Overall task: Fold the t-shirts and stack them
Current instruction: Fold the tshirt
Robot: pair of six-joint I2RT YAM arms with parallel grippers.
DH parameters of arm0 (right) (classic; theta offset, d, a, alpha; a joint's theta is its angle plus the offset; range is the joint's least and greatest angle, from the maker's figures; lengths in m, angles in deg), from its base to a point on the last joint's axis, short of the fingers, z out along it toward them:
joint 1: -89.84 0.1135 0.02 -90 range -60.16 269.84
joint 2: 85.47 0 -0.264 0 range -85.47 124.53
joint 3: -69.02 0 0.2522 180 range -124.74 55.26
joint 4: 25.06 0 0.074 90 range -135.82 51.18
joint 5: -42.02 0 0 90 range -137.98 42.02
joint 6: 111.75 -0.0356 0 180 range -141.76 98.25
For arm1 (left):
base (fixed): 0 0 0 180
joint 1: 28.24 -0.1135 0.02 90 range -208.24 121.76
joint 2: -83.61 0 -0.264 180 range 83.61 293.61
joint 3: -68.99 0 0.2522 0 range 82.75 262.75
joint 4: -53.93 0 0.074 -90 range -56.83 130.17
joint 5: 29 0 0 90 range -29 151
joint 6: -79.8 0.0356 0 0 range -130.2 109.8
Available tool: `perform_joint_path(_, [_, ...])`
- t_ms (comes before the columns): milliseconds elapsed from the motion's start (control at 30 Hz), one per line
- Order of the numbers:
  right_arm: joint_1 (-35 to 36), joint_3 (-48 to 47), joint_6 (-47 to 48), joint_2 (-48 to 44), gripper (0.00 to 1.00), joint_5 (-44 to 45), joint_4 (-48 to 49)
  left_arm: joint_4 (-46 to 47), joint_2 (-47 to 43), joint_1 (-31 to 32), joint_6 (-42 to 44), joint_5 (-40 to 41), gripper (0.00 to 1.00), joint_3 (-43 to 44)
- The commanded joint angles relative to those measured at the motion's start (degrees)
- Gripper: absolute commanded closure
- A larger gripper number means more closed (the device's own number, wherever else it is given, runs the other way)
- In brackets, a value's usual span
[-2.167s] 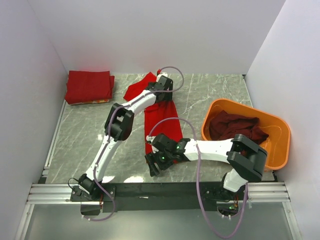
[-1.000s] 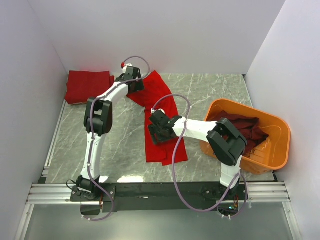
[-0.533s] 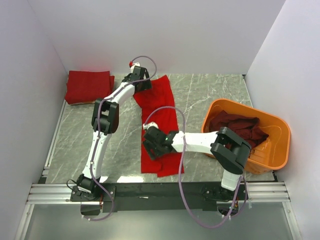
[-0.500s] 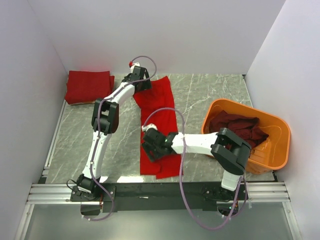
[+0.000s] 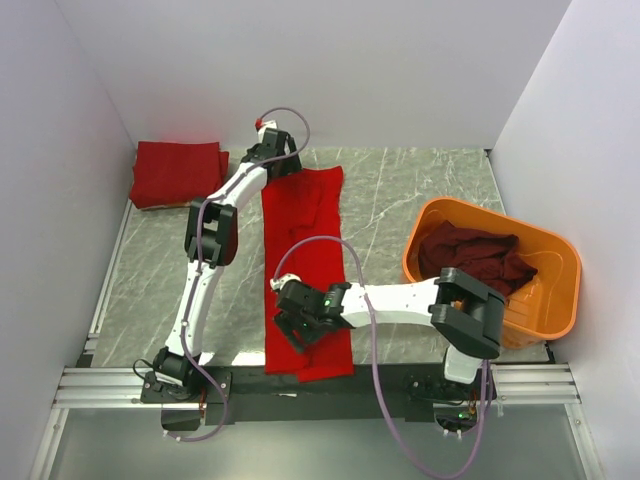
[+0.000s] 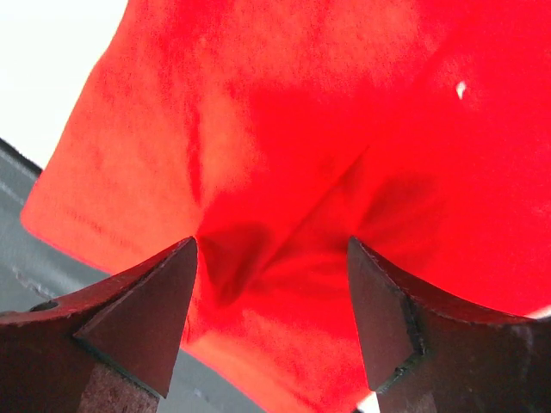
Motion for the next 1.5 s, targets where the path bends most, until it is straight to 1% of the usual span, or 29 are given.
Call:
perform_joint_path(0, [0.34, -0.78, -1.25, -5.17, 0.23, 1.51, -3.04, -0.69, 1.15, -0.66, -1.71, 0.14, 0.01, 2.9])
perform_joint_path(133, [0.25, -2.72, -1.6, -9.91, 0.23, 7.12, -2.78, -2.8, -0.68, -0.57, -3.37, 1.73, 0.01, 5.01])
perform_joint_path(233, [-0.45, -1.41, -2.82, -14.75, 0.22, 8.99, -1.37, -5.69, -4.81, -0.22, -3.46, 2.34, 0.01, 7.12])
perform_joint_path(300, [-2.12, 0.44, -3.71, -18.0, 0.22, 9.08, -1.37, -7.02, -10.51, 0.13, -3.55, 3.22, 0.01, 6.52])
perform_joint_path(333, [-2.73, 1.31, -4.4, -19.05, 0.22, 8.82, -1.37, -8.07, -12.97, 0.48, -4.25, 3.83, 0.0, 4.25])
perform_joint_path(367, [-3.35, 3.15, -4.85, -21.33, 0.21, 8.99, -1.37, -8.52, -18.48, 0.83, -4.17, 3.67, 0.01, 2.57])
perform_joint_path(400, [-4.22, 4.21, -5.11, -22.39, 0.21, 8.55, -1.28, -9.3, -21.49, 1.27, -3.99, 4.01, 0.0, 0.56])
perform_joint_path(433, [-4.67, 5.27, -5.55, -23.54, 0.21, 8.03, -1.2, -10.62, -24.57, 2.49, -4.86, 5.15, 0.01, -4.34])
perform_joint_path(467, [-5.02, 7.37, -5.73, -25.55, 0.21, 7.24, -0.93, -13.07, -30.95, 3.29, -5.39, 7.77, 0.01, -7.34])
perform_joint_path(500, [-5.46, 8.34, -5.9, -26.44, 0.21, 5.49, -0.58, -14.31, -34.49, 4.16, -6.53, 9.1, 0.01, -10.94])
perform_joint_path(533, [-5.55, 9.31, -6.08, -27.23, 0.21, 4.43, -0.32, -14.93, -38.01, 6.09, -9.33, 10.59, 0.01, -19.59])
perform_joint_path(567, [-5.64, 10.97, -6.17, -28.37, 0.21, 3.46, -0.14, -15.54, -45.09, 7.32, -10.92, 12.52, 0.01, -24.64])
perform_joint_path(600, [-5.64, 11.69, -6.26, -28.73, 0.21, 1.71, -0.4, -15.64, -48.64, 8.73, -14.59, 13.58, 0.01, -34.69])
perform_joint_path(633, [-5.38, 12.3, -6.08, -29.08, 0.21, 1.0, -0.49, -15.46, -52.25, 11.44, -16.8, 14.55, 0.01, -39.84])
perform_joint_path(667, [-5.29, 13.35, -5.73, -29.52, 0.21, 0.21, -0.58, -15.29, -58.89, 12.86, -19.0, 15.08, 0.01, -44.77])
perform_joint_path(700, [-5.2, 13.97, -5.73, -29.7, 0.21, -0.84, -0.75, -14.77, -62.18, 14.27, -21.28, 14.57, 0.01, -49.6])
perform_joint_path(733, [-4.85, 14.5, -5.64, -30.05, 0.21, -1.99, -0.67, -15.02, -65.26, 16.89, -27.14, 14.3, 0.0, -58.7])
perform_joint_path(767, [-4.76, 15.64, -5.47, -30.57, 0.21, -2.26, -1.02, -15.46, -70.68, 18.14, -30.15, 13.52, 0.0, -62.88])
perform_joint_path(800, [-4.58, 16.17, -5.21, -30.75, 0.21, -3.65, -1.71, -16.51, -73.09, 19.63, -36.27, 12.46, 0.0, -70.4])
perform_joint_path(867, [-4.32, 17.92, -4.68, -31.81, 0.21, -4.89, -2.42, -17.22, -78.96, 25.16, -40.71, 12.01, 0.01, -76.78])
perform_joint_path(900, [-4.23, 18.63, -4.59, -32.24, 0.21, -5.33, -3.29, -19.05, -80.39, 29.53, -44.65, 11.06, 0.01, -81.33])
perform_joint_path(967, [-3.97, 20.99, -4.76, -33.3, 0.21, -6.83, -3.48, -20.64, -83.73, 34.12, -47.92, 8.86, 0.0, -84.79])
perform_joint_path(1000, [-4.14, 21.71, -5.2, -33.56, 0.21, -7.61, -3.74, -22.13, -84.62, 36.75, -52.2, 7.2, 0.01, -87.16])
perform_joint_path(1033, [-3.97, 22.84, -5.55, -33.83, 0.21, -8.67, -3.57, -22.66, -85.93, 42.87, -54.85, 6.92, 0.02, -88.22])
perform_joint_path(1100, [-3.88, 24.08, -6.6, -34.18, 0.22, -10.08, -3.04, -23.02, -86.38, 48.18, -60.74, 4.56, 0.02, -90.51])
perform_joint_path(1133, [-3.79, 25.13, -7.04, -34.88, 0.22, -10.52, -2.78, -24.41, -86.3, 52.47, -63.12, 2.63, 0.02, -91.04])
perform_joint_path(1233, [-3.88, 27.07, -8.54, -36.63, 0.22, -10.79, -2.34, -28.36, -83.67, 58.64, -70.51, 0.77, 0.04, -91.49])
perform_joint_path(1267, [-3.79, 27.42, -8.8, -36.99, 0.22, -10.87, -2.08, -29.77, -82.96, 59.8, -73.31, 0.94, 0.07, -91.05])
perform_joint_path(1467, [-3.79, 27.6, -8.89, -36.21, 0.24, -10.78, -1.72, -36.01, -77.16, 63.76, -77.2, -1.43, 0.22, -90.61])
